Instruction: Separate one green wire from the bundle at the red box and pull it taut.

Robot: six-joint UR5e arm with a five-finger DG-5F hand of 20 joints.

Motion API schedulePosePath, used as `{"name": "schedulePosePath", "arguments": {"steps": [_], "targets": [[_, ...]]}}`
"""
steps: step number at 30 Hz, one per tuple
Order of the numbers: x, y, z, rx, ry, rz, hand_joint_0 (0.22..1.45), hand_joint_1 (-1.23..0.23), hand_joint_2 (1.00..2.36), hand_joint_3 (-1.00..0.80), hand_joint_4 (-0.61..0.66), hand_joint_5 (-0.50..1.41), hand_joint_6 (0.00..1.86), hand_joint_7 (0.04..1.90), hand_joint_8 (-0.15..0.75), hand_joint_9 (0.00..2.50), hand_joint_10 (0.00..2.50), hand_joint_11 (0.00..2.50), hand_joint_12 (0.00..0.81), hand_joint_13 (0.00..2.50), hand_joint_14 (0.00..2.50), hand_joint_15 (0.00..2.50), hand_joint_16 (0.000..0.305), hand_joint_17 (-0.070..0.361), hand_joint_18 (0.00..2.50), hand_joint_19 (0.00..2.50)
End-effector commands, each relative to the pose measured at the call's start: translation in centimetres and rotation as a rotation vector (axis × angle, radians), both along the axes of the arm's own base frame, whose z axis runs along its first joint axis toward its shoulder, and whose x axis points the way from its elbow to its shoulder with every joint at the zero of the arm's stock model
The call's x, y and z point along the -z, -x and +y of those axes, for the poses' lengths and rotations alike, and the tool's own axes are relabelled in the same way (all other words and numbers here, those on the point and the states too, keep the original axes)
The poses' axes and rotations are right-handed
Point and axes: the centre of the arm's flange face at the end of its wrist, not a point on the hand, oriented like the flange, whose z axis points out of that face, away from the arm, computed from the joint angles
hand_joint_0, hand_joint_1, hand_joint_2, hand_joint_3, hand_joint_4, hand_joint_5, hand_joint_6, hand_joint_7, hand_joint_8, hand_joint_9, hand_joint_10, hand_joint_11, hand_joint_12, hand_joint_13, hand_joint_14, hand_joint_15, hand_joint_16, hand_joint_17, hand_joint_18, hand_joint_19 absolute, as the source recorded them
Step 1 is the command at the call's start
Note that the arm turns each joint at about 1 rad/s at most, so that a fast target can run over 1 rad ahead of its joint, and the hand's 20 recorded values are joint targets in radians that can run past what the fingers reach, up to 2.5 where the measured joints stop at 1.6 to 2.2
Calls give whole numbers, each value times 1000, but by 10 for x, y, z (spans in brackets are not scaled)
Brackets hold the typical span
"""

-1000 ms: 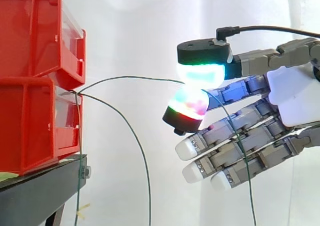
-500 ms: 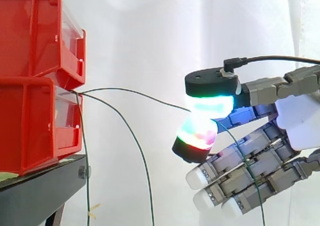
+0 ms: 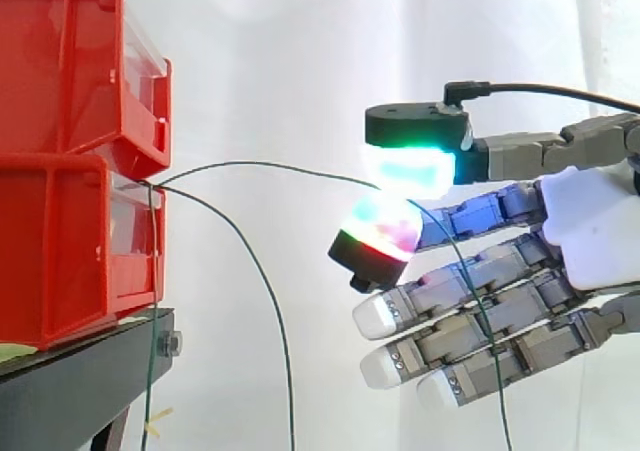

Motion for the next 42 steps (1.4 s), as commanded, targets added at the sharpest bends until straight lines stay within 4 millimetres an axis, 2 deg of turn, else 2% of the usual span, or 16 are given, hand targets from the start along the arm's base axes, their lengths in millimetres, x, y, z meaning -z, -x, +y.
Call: {"name": "schedulePosePath", "arguments": {"steps": [1, 14, 23, 38, 42], "targets": [[0, 0, 0, 8, -35, -21, 600, -702, 1016, -234, 74, -176, 896, 1117, 242, 795, 13, 436, 358, 550, 8, 210, 48, 108, 527, 246], [0, 0, 1, 13, -69, -39, 603, -689, 1017, -258, 81, -179, 895, 1114, 246, 815, 14, 449, 363, 567, 8, 219, 48, 109, 541, 255], [1, 3, -1, 19, -79, -25, 567, -628, 1000, -500, 113, -180, 894, 1059, 251, 819, 14, 463, 368, 569, 8, 223, 49, 111, 548, 258], [1, 4, -1, 21, -81, -16, 560, -543, 1000, -500, 120, -179, 886, 1044, 256, 838, 16, 466, 371, 587, 8, 230, 50, 112, 560, 258], [1, 5, -2, 21, -80, -15, 599, -594, 1011, -371, 105, -176, 890, 1093, 256, 843, 17, 478, 368, 592, 8, 237, 49, 109, 557, 258]]}}
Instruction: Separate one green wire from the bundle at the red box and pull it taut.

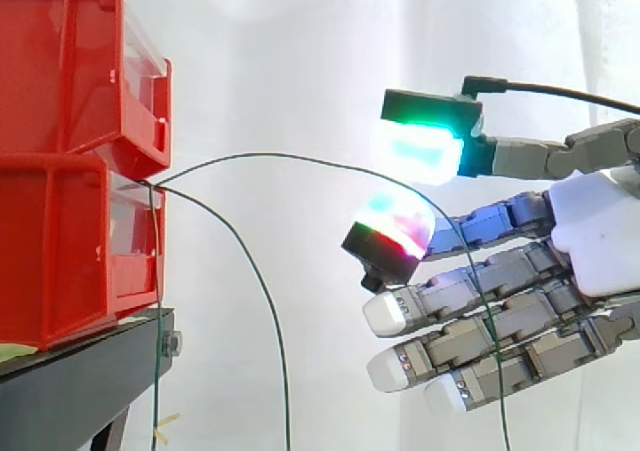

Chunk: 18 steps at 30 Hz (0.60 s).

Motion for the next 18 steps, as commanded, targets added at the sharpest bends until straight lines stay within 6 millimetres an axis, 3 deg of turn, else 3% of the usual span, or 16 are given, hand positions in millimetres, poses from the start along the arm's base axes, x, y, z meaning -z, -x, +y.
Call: {"name": "schedulePosePath", "arguments": {"steps": [1, 9, 18], "targets": [[0, 0, 0, 0, 0, 0, 598, -624, 1014, -304, 98, -174, 898, 1107, 257, 852, 14, 486, 367, 594, 8, 232, 48, 109, 560, 266], [0, 0, -1, 0, 1, 2, 604, -716, 1020, -69, 1, -152, 920, 1169, 270, 906, 16, 511, 389, 659, 9, 256, 52, 117, 637, 253], [0, 0, -3, 4, 3, 1, 614, -751, 1017, -19, -49, -133, 909, 1223, 264, 954, 16, 494, 396, 677, 10, 244, 54, 121, 657, 235]]}}
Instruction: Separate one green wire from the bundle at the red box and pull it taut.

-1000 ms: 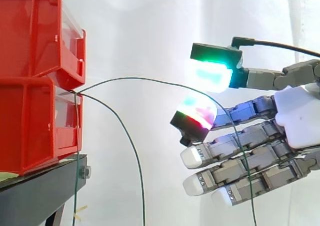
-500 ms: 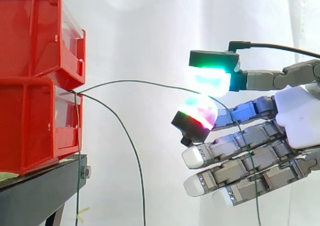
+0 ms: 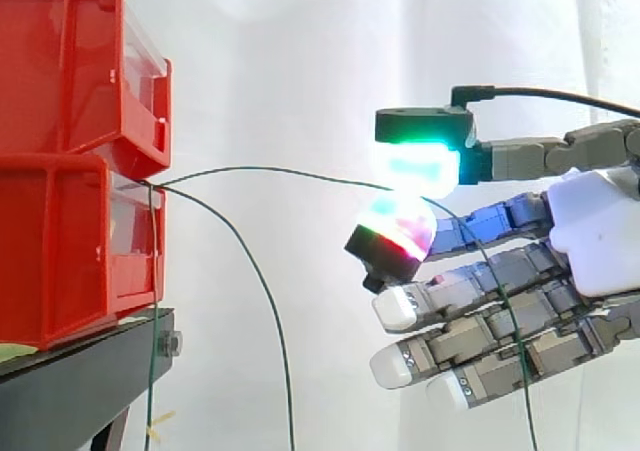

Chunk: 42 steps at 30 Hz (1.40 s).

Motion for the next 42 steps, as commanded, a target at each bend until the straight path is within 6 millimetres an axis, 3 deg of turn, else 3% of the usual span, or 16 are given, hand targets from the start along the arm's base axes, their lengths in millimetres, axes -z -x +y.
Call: {"name": "schedulePosePath", "arguments": {"steps": [1, 36, 42], "targets": [[0, 0, 0, 0, 1, 1, 614, -754, 1018, -11, -56, -130, 907, 1239, 264, 956, 15, 494, 398, 679, 8, 243, 54, 121, 662, 226], [1, -4, -1, -32, 107, 42, 620, -766, 1015, -5, -58, -125, 901, 1258, 265, 969, 14, 484, 403, 674, 8, 241, 54, 123, 667, 212], [17, 3, -3, -37, 139, 79, 625, -771, 1015, -10, -68, -127, 904, 1253, 265, 965, 14, 491, 399, 670, 8, 242, 54, 121, 661, 223]]}}
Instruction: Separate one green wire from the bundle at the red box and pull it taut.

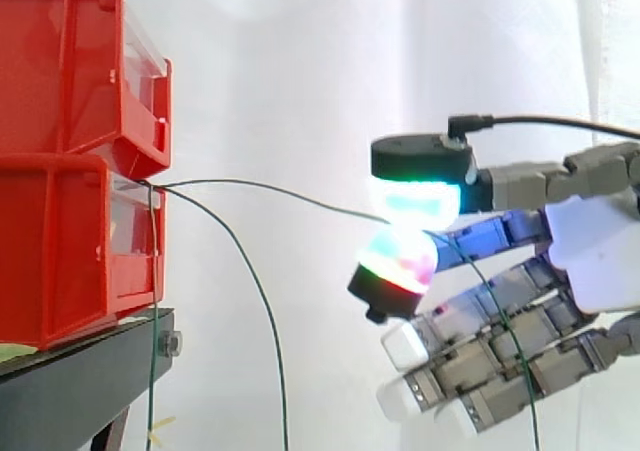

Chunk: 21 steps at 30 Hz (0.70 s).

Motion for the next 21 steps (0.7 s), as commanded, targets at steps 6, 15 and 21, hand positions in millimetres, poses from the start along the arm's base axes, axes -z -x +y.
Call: {"name": "schedulePosePath", "arguments": {"steps": [6, 15, 21], "targets": [[7, 0, -4, 1, 31, -1, 635, -781, 1022, -27, -72, -137, 906, 1262, 257, 941, 17, 505, 383, 650, 8, 243, 50, 113, 630, 236], [6, 1, -16, 32, 36, -3, 652, -799, 1023, -40, -84, -147, 913, 1268, 248, 917, 17, 505, 369, 625, 8, 242, 48, 108, 607, 237], [6, 1, -23, 45, 43, 0, 643, -788, 1024, -6, -90, -146, 919, 1269, 251, 925, 17, 504, 369, 626, 11, 238, 49, 109, 611, 234]]}}
